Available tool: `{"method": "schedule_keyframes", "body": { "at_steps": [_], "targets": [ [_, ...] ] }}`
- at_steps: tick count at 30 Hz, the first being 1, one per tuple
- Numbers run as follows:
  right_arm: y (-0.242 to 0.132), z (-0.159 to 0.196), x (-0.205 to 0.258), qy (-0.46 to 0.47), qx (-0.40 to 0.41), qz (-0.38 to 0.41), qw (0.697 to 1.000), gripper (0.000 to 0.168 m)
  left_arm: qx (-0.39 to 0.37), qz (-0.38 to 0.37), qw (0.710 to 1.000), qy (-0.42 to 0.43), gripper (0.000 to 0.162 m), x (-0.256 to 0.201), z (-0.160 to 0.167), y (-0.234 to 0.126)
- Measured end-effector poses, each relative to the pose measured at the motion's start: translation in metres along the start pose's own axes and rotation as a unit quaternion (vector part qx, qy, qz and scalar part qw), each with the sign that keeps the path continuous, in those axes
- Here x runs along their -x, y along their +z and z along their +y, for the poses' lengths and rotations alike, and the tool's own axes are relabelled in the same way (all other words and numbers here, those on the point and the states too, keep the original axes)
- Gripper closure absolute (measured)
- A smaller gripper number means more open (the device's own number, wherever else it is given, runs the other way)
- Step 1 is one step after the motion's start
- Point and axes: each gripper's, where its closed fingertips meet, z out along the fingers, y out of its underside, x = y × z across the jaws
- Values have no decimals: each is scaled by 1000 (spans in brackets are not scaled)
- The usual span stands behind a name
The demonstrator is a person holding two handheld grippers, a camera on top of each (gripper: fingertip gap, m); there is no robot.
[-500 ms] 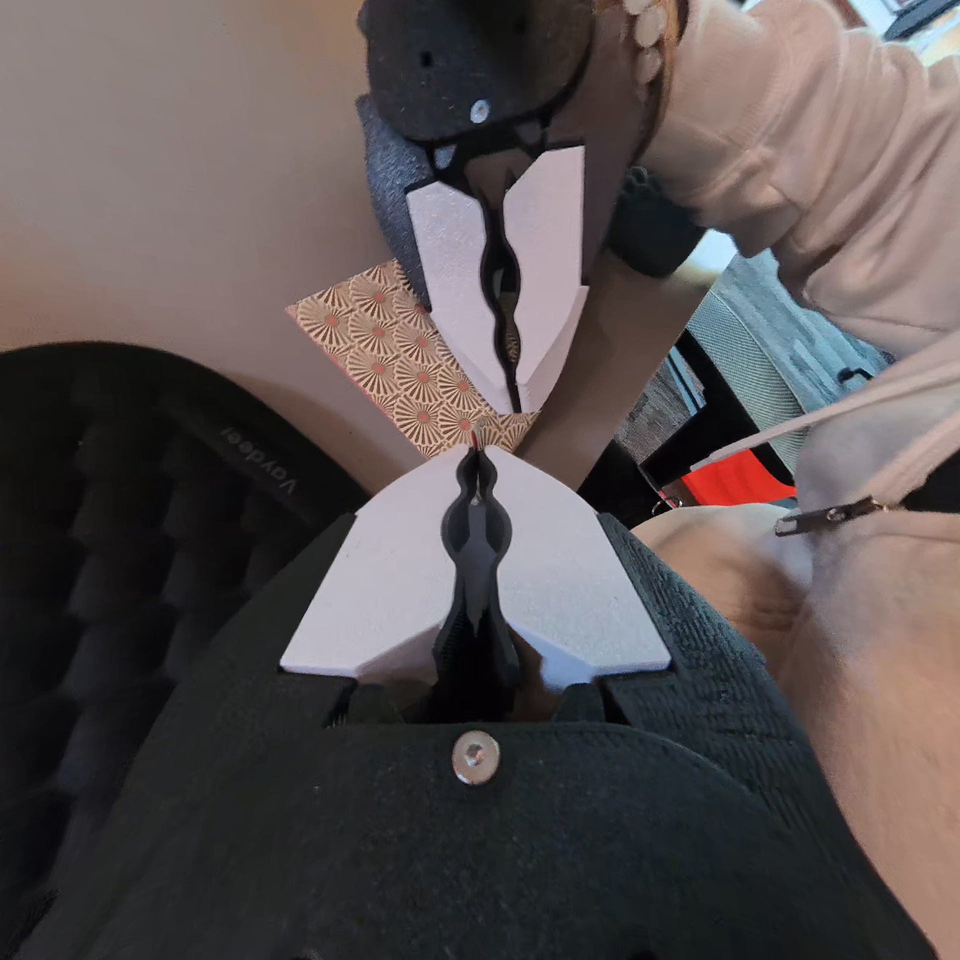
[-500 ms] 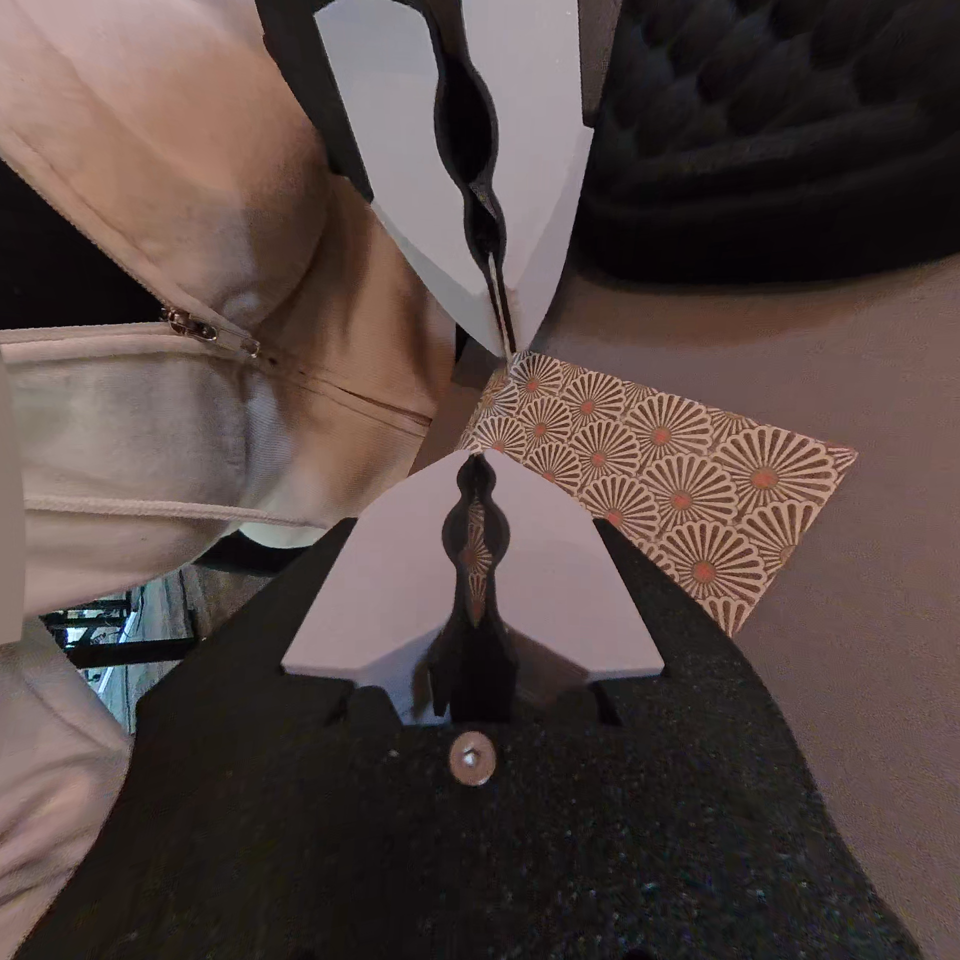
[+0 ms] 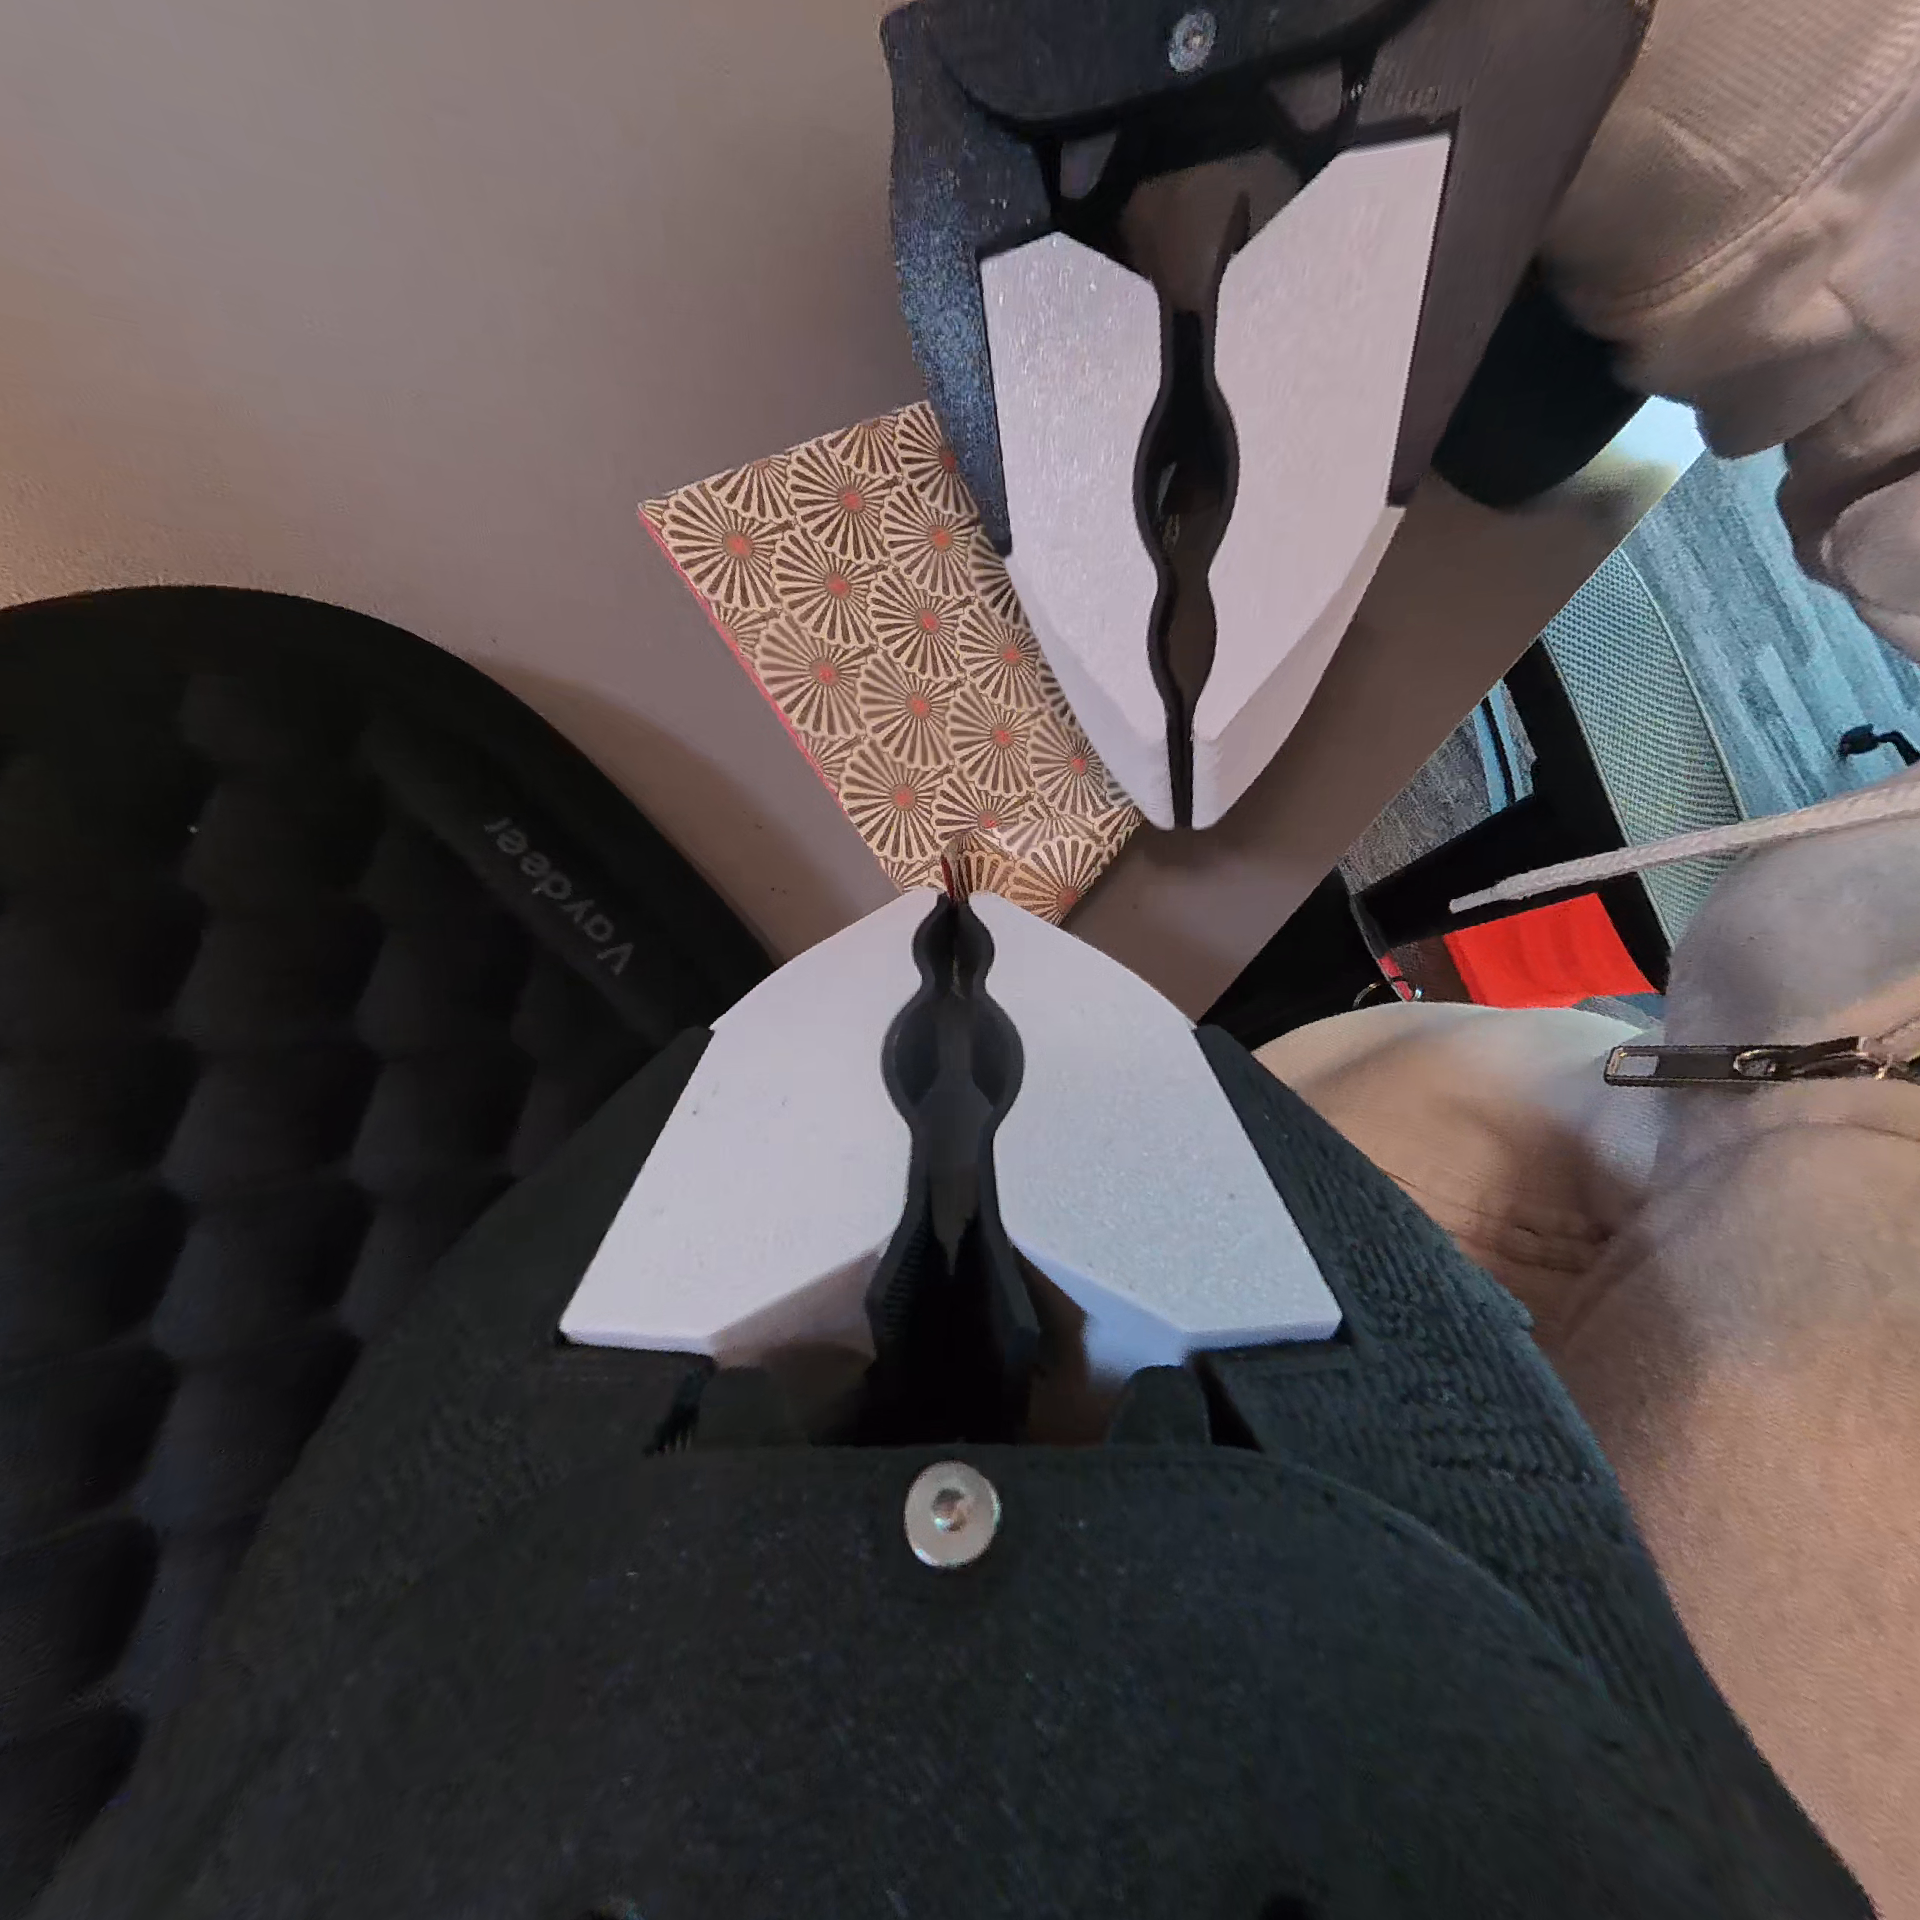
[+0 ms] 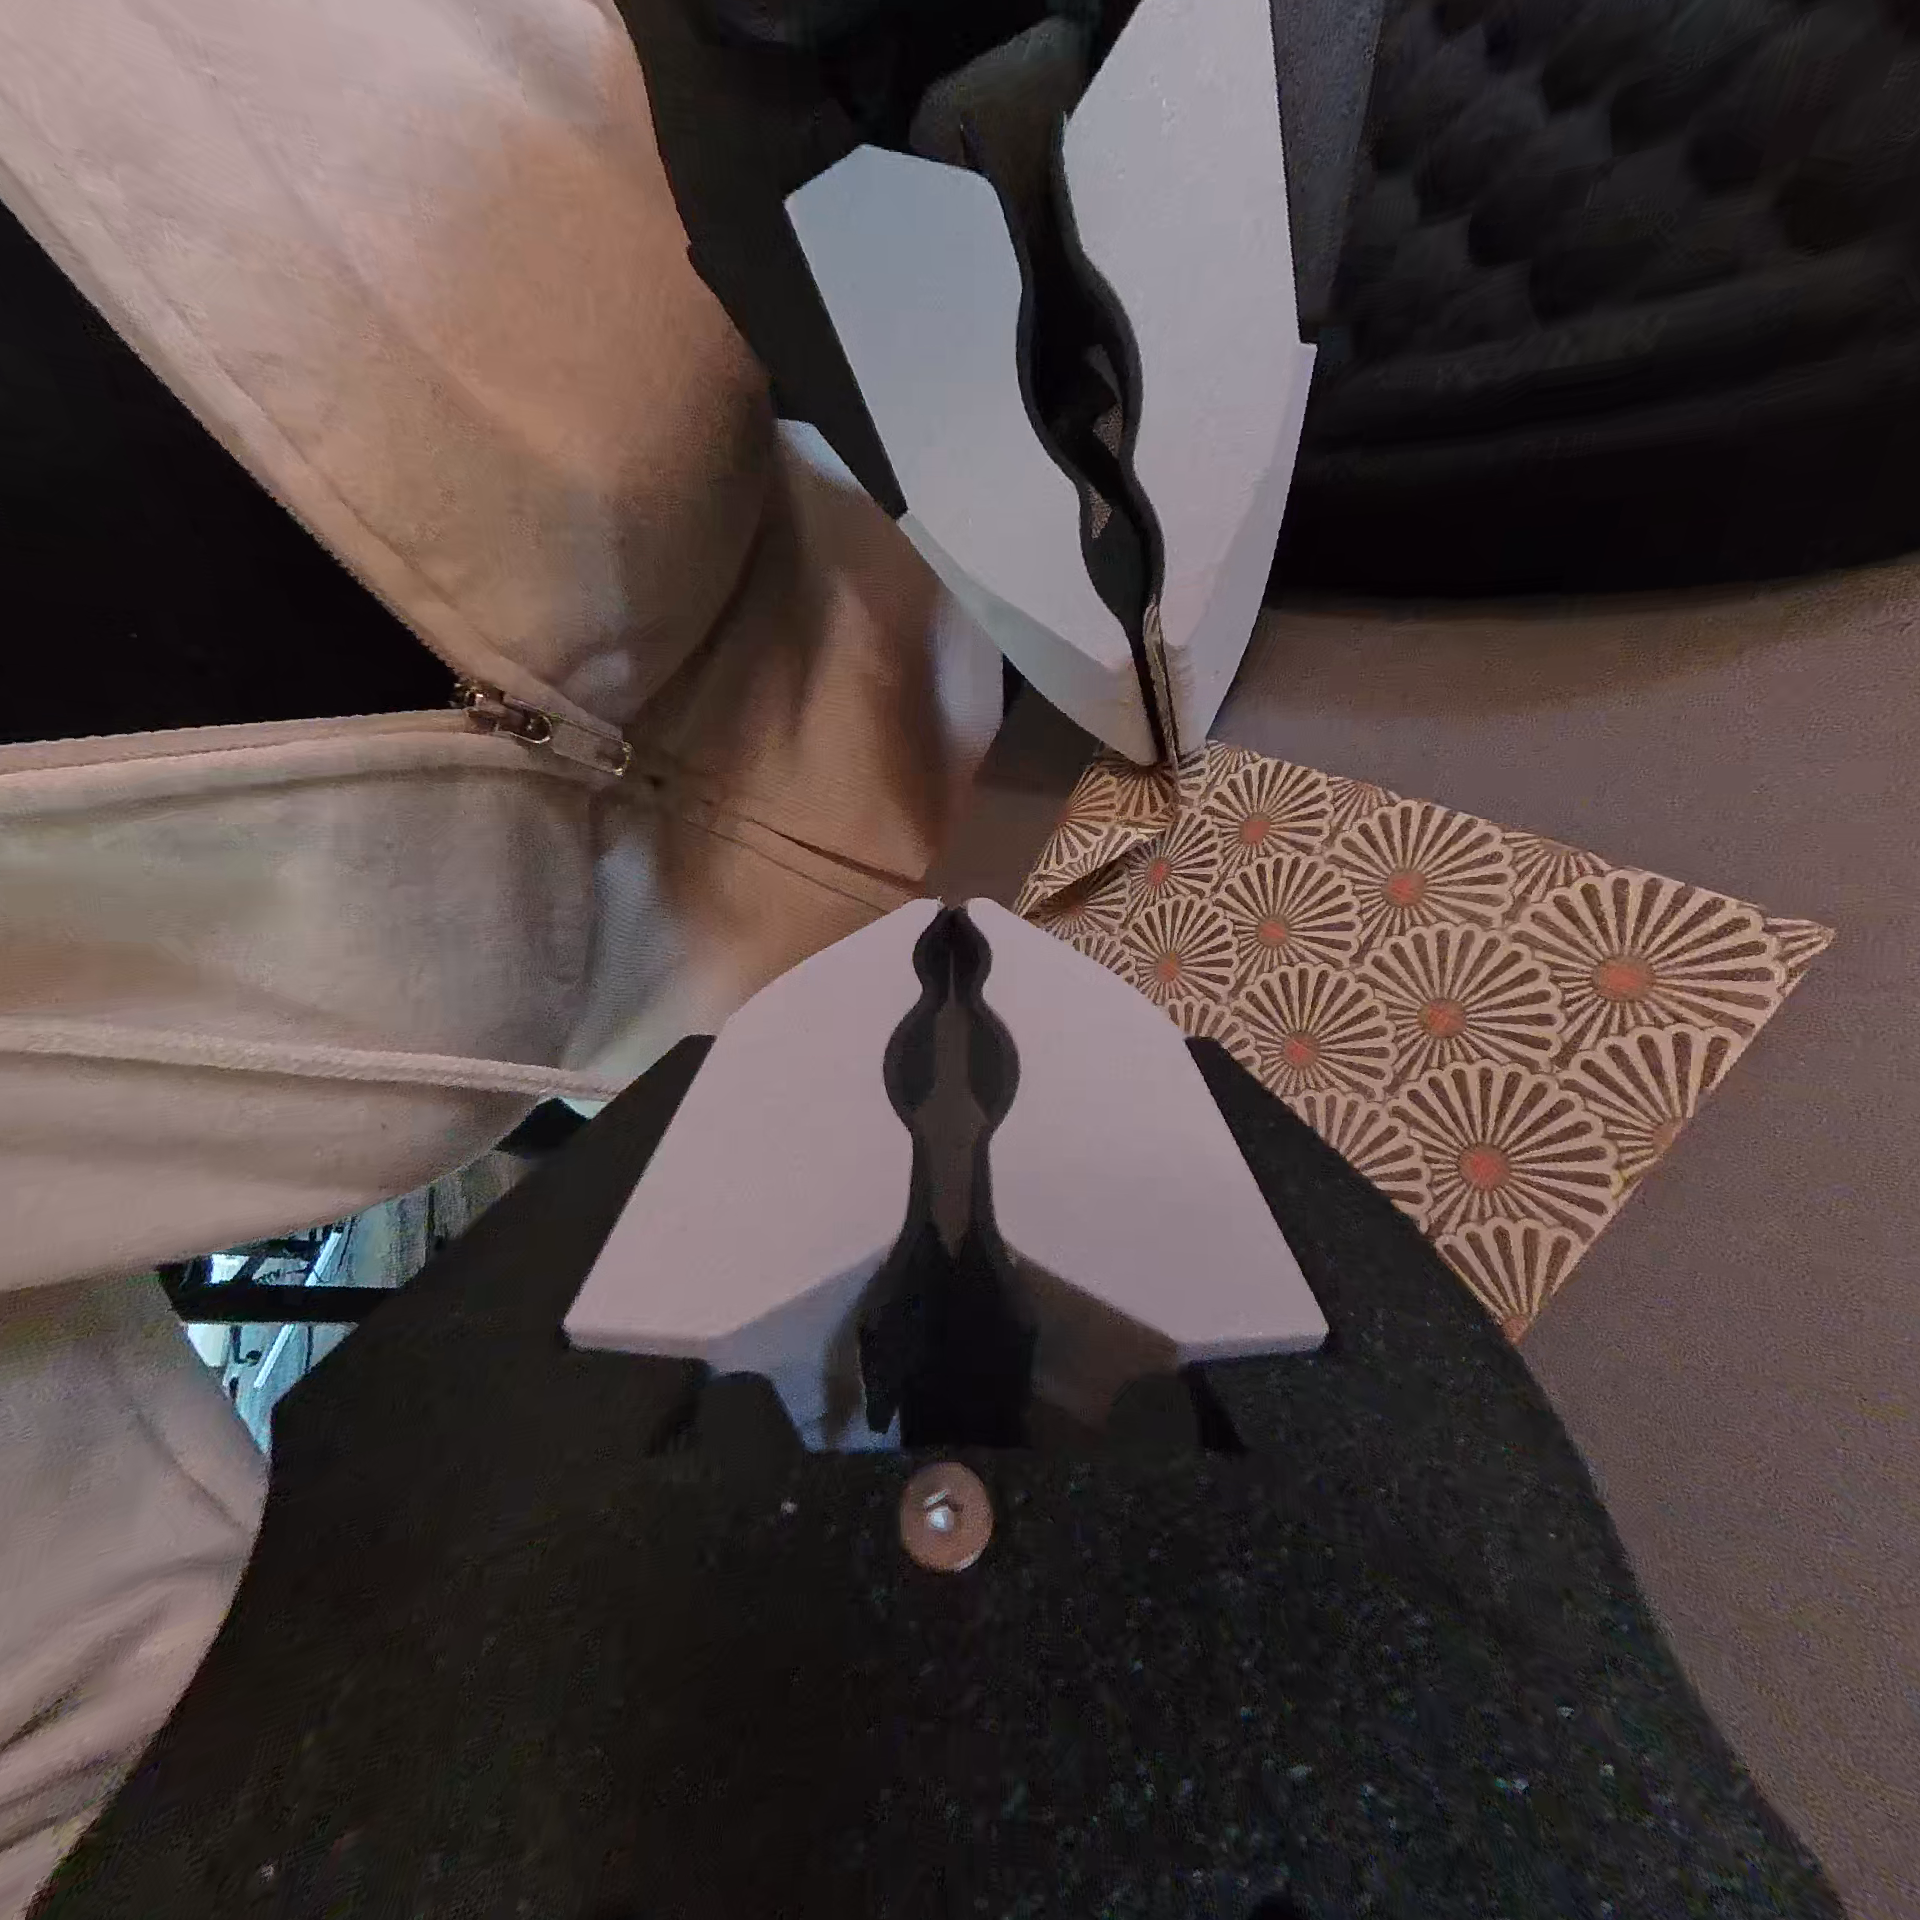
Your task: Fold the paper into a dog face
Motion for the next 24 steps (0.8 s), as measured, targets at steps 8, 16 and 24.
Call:
{"method": "schedule_keyframes", "body": {
  "at_steps": [8,16,24],
  "targets": [
    [-1,-2,3,-3,-10,-9,1000,168,14,4,999,-31,162,2,0,1],
    [2,-1,-5,41,5,-1,999,168,16,4,999,-42,162,4,-2,-3],
    [6,4,-10,34,35,28,998,168,30,-11,999,-25,161,5,-1,-2]
  ]
}}
